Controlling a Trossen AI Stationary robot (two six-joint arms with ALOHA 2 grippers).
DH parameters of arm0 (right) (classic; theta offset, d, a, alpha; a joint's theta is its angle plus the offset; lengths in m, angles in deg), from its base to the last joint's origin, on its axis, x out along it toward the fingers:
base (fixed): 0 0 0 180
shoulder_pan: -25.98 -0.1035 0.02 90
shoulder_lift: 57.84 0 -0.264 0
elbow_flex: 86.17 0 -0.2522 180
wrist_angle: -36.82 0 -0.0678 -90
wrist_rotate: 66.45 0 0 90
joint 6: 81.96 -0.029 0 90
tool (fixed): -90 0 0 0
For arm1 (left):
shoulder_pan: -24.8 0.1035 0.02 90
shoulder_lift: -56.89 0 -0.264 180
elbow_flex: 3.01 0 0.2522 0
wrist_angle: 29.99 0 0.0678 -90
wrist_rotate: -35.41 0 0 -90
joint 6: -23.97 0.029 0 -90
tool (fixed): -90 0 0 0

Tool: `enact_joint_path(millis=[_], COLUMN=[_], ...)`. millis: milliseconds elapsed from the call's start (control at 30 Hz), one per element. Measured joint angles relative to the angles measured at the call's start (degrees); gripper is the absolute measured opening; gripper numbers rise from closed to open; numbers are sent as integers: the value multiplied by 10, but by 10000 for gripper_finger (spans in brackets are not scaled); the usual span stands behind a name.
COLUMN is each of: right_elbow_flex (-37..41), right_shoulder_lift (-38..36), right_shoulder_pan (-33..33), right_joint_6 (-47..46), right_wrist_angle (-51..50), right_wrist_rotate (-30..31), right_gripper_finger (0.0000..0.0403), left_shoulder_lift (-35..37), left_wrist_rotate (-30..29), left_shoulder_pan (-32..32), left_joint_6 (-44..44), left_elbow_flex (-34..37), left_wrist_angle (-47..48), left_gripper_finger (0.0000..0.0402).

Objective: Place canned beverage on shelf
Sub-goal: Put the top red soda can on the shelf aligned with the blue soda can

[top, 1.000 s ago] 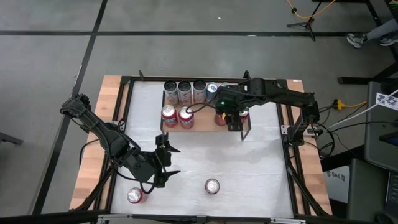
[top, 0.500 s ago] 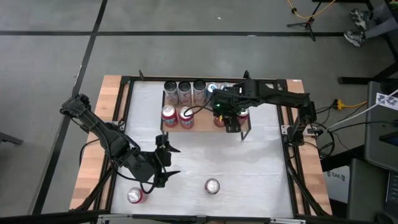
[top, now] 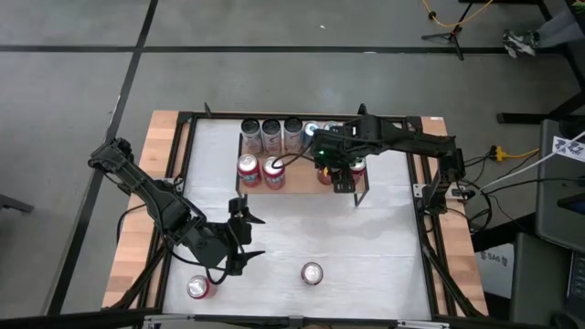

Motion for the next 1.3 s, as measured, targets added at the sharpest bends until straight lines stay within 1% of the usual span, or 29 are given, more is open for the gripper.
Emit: enact_joint_path(millis=[467,567,733,833,1300], right_elbow_flex=[0,0,0,0,-7], right_shoulder_lift=[0,0,0,-1,-4], right_shoulder_pan=[0,0,0,0,-2], right_joint_6=[0,0,0,0,0], right_wrist_angle=[0,0,0,0,-1], right_wrist_rotate=[0,0,-1,-1,-1], right_gripper_finger=[293,303,338,352,358], left_shoulder_lift=[0,0,0,0,0], left_wrist_rotate=[0,0,0,0,0], left_shoulder_pan=[0,0,0,0,0], left_joint_6=[0,0,0,0,0], left_elbow_flex=[0,0,0,0,0], left_wrist_angle=[0,0,0,0,0], left_gripper_finger=[340,340,340,340,340])
